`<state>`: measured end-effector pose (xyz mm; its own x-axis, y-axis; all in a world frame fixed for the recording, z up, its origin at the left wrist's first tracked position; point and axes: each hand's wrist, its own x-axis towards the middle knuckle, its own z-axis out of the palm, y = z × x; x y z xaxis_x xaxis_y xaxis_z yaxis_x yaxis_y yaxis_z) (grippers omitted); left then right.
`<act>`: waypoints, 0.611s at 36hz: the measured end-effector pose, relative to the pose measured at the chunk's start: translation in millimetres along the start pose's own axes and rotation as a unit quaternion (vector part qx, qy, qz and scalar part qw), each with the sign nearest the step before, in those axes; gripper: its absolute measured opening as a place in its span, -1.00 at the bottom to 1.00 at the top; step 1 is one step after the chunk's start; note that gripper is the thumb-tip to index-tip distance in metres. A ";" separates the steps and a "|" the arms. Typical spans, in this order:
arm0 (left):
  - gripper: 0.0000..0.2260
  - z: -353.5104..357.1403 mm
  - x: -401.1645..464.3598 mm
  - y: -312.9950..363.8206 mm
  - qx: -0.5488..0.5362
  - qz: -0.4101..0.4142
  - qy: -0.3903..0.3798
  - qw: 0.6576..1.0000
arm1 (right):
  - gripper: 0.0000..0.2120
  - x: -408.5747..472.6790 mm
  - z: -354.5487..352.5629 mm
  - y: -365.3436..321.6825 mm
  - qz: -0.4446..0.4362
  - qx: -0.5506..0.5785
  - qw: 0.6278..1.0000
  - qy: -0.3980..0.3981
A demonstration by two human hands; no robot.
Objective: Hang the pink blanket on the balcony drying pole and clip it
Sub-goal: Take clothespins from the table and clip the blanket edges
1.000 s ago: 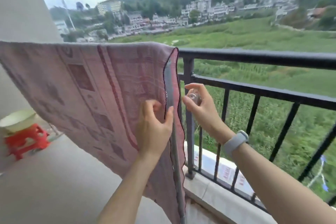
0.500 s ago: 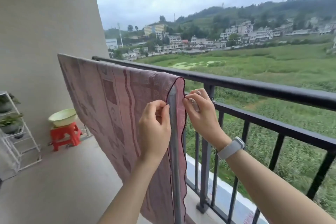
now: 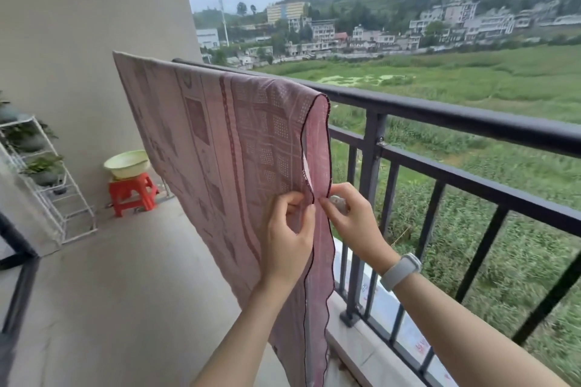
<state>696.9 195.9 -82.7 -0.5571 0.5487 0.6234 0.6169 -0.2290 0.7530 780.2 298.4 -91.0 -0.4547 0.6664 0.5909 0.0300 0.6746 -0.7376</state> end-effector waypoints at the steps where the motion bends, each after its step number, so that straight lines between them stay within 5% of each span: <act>1: -0.87 0.4 0.8 0.1 -0.003 0.001 0.000 1.000 | -0.95 -0.6 1.2 1.5 0.003 -0.012 1.000 0.011; 5: -0.91 -1.6 8.5 3.7 -0.007 0.021 0.005 1.000 | -0.89 -3.6 2.2 -3.0 -0.033 -0.039 0.997 0.055; 9: -0.73 -5.1 14.6 9.2 0.028 0.019 -0.039 0.999 | -0.92 -19.5 7.6 -8.3 -0.077 -0.006 0.997 0.013; 12: -0.65 -1.7 24.1 19.4 0.143 0.031 -0.009 0.989 | -0.90 -27.6 10.7 -5.4 -0.045 0.024 0.998 -0.034; 15: -0.77 0.5 37.8 24.2 0.220 0.064 0.024 0.973 | -0.87 -35.0 8.8 -2.9 0.002 0.040 0.998 -0.053; 22: -0.63 -6.7 40.2 26.4 0.222 0.059 -0.063 0.971 | -0.56 -55.7 -6.1 -1.9 0.100 0.126 0.985 -0.056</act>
<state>687.1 206.5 -36.4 -0.4125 0.6394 0.6488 0.8671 0.0573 0.4948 811.0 262.0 -120.5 -0.5586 0.7290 0.3955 -0.0865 0.4231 -0.9020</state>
